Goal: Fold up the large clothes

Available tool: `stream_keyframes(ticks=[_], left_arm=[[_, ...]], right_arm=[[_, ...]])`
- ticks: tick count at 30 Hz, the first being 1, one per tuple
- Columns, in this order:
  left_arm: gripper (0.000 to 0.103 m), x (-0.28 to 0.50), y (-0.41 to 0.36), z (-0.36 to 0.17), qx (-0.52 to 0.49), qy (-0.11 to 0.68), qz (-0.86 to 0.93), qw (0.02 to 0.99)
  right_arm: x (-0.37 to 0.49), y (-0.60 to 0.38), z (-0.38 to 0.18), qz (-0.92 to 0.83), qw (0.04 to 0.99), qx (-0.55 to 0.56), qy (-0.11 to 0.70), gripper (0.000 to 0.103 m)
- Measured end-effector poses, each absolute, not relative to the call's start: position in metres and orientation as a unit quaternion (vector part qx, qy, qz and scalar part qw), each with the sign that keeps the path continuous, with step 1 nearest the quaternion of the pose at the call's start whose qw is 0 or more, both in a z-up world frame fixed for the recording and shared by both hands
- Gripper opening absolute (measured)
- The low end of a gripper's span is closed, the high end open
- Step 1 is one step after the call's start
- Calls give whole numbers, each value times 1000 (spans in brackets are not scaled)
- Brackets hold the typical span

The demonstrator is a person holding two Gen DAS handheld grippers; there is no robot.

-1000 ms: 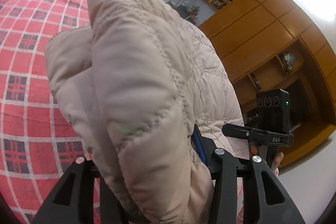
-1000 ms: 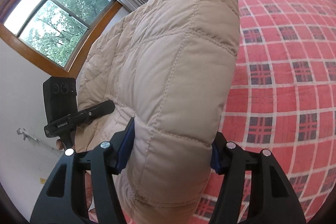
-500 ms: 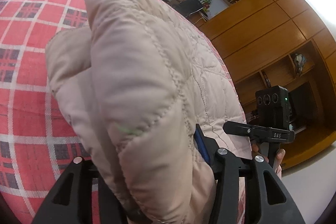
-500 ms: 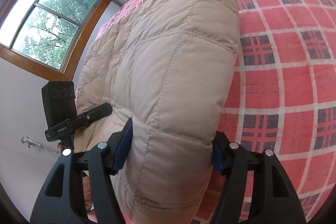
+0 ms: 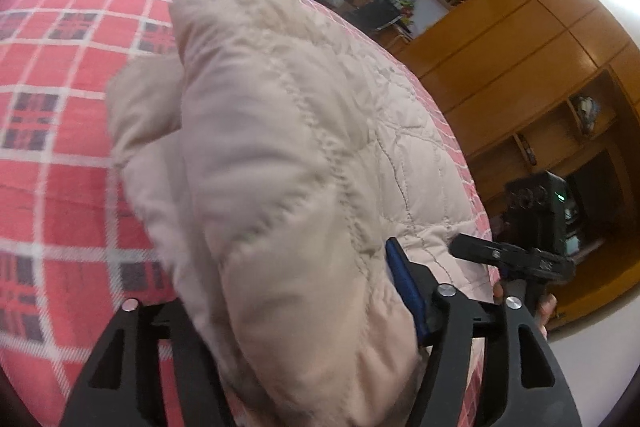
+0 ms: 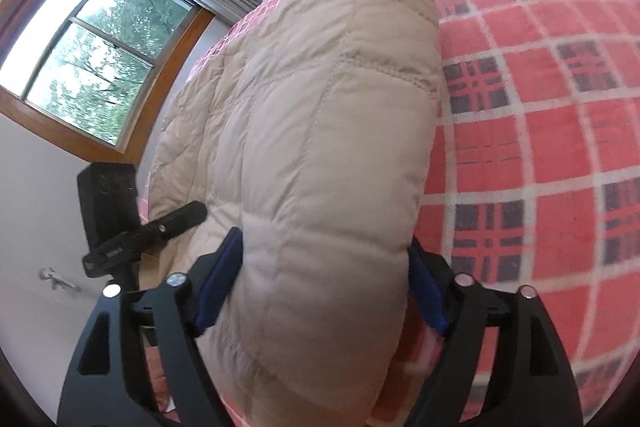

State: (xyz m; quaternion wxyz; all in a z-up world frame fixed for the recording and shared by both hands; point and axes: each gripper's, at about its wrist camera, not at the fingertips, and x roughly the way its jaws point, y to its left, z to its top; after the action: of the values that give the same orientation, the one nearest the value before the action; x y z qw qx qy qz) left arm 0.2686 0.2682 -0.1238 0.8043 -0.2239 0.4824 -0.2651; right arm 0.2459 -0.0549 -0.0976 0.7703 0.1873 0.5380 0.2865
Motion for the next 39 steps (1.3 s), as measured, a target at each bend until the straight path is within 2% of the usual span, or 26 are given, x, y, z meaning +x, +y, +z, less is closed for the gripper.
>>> stream_keyframes(ticks=[1, 5, 11, 20, 39], left_arm=[[69, 265, 268, -119, -218, 483, -257, 808], [84, 243, 270, -101, -183, 481, -206, 832], [90, 191, 266, -76, -131, 457, -116, 872], [91, 120, 265, -71, -96, 455, -34, 885], [91, 15, 241, -35, -28, 431, 25, 902]], right_arm=[[241, -54, -91, 281, 779, 176, 532, 90], [208, -57, -65, 251, 812, 134, 509, 92], [157, -63, -55, 183, 846, 91, 493, 95], [104, -56, -49, 101, 872, 47, 477, 100], [15, -30, -22, 90, 875, 16, 475, 100]])
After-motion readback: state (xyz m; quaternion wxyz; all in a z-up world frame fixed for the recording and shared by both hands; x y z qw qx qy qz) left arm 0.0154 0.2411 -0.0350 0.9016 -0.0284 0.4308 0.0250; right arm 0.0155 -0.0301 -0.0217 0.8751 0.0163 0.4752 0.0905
